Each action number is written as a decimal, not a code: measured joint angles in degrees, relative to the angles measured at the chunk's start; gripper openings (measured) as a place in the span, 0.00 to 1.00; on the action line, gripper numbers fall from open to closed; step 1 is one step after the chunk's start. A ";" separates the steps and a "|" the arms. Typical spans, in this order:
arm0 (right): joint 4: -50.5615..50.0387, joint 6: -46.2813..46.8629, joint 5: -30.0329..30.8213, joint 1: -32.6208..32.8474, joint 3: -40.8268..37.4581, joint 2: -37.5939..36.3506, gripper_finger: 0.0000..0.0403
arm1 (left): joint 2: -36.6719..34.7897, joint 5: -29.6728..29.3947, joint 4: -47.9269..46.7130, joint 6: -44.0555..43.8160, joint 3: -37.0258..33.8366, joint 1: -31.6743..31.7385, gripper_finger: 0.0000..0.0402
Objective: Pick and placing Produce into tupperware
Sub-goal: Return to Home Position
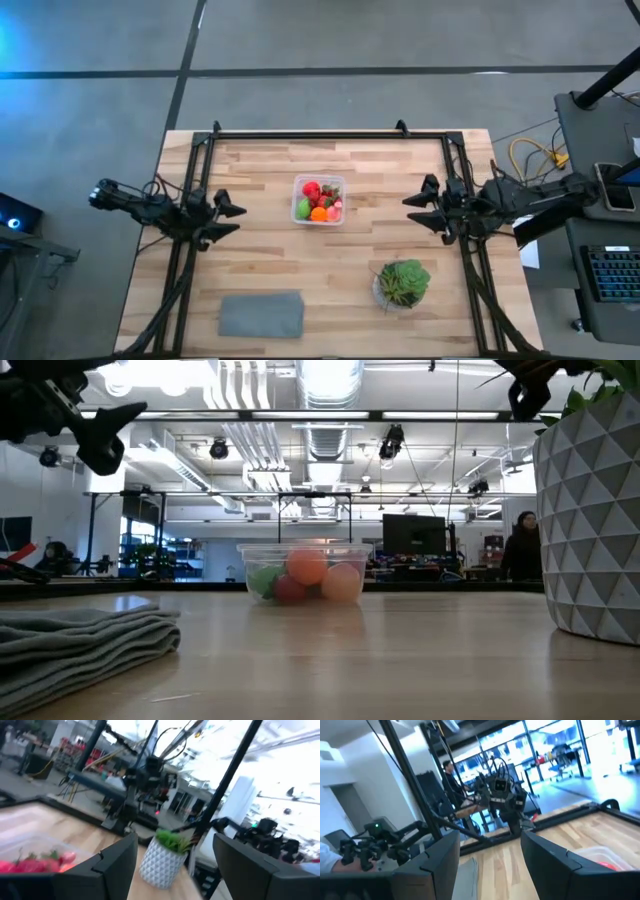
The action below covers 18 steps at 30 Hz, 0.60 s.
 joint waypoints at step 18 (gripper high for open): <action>20.23 4.11 -4.21 -4.33 -19.69 -5.56 0.50 | 1.30 0.90 0.76 -4.07 -2.38 6.97 0.61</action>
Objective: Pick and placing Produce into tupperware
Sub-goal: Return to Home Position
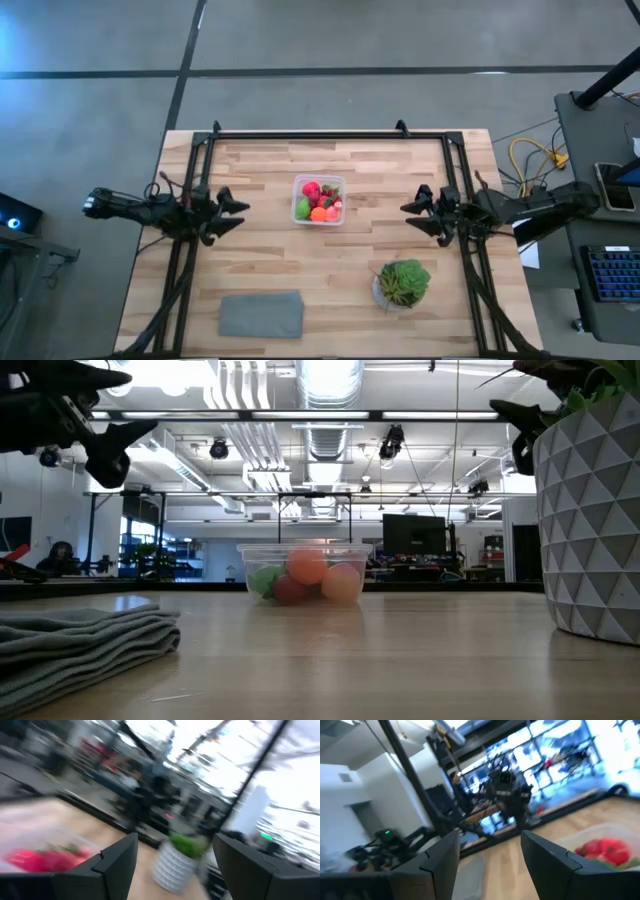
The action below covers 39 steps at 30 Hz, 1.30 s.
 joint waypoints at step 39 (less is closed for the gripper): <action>-8.85 -10.16 -21.74 -19.04 3.46 2.56 0.50 | 12.23 10.32 -5.70 5.00 -0.20 19.56 0.61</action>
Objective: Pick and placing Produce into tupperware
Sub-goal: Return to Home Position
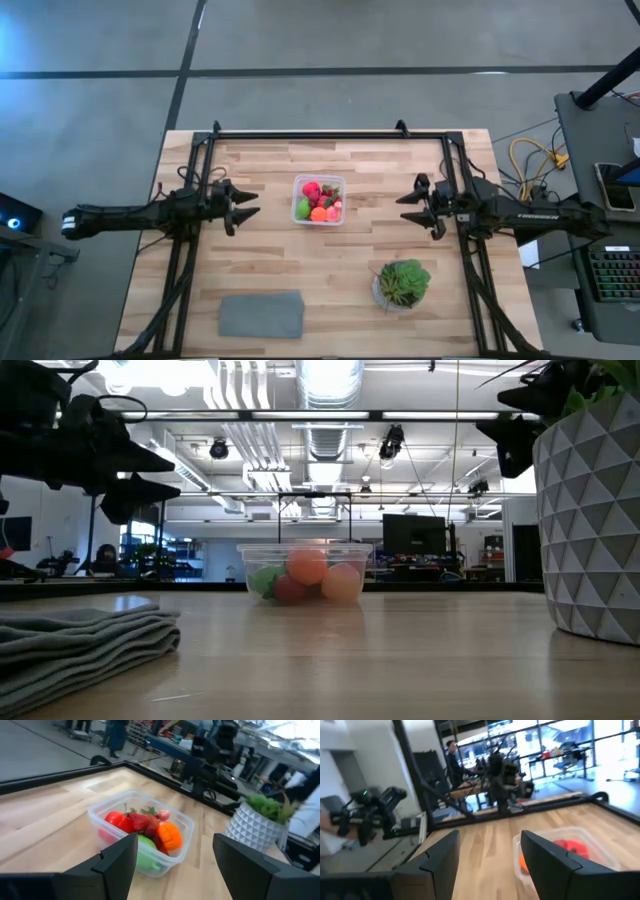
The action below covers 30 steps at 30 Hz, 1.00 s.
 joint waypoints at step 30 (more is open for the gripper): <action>-13.55 5.85 5.15 0.25 -4.30 -18.74 0.50 | -0.88 0.13 1.40 -2.57 0.13 0.00 0.61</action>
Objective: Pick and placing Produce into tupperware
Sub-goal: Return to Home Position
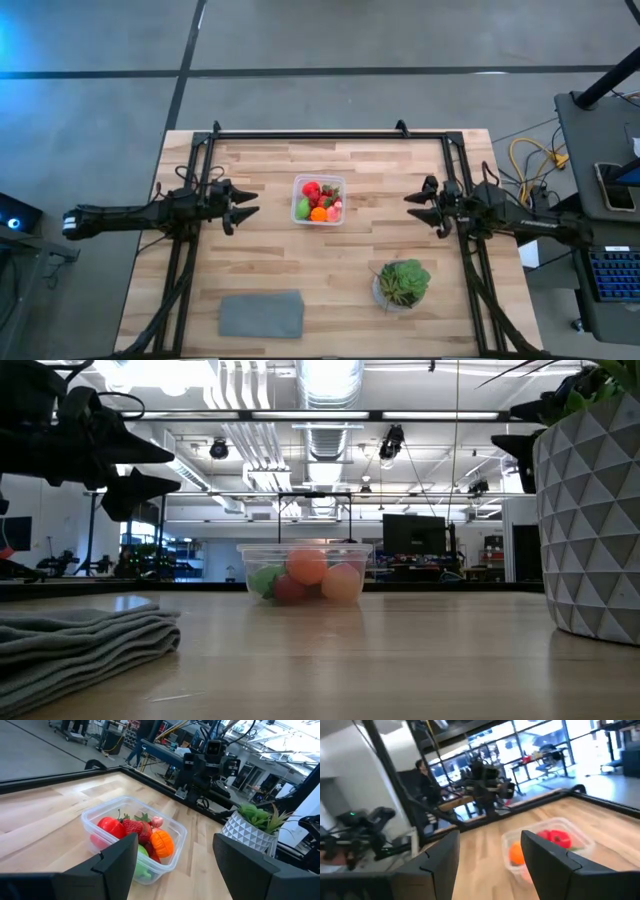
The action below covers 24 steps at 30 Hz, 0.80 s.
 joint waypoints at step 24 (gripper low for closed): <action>0.54 -1.03 7.35 15.65 -1.17 -0.10 0.50 | -0.91 0.11 0.10 1.31 -0.02 0.00 0.61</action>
